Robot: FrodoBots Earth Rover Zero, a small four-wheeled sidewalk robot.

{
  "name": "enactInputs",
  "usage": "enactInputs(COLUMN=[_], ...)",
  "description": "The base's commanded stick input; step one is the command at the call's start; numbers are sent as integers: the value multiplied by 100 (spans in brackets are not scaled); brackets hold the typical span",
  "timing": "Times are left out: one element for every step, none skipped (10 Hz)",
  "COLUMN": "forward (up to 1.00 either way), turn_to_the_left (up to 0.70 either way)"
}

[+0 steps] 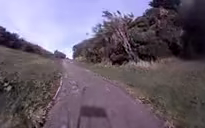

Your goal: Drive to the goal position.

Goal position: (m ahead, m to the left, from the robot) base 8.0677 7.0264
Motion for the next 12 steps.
enactInputs(forward=[85,85,85,85,85,85,85,85,85,85,85,85], turn_to_the_left=[0,0,0,0,0,0,0,0,0,1,19,29])
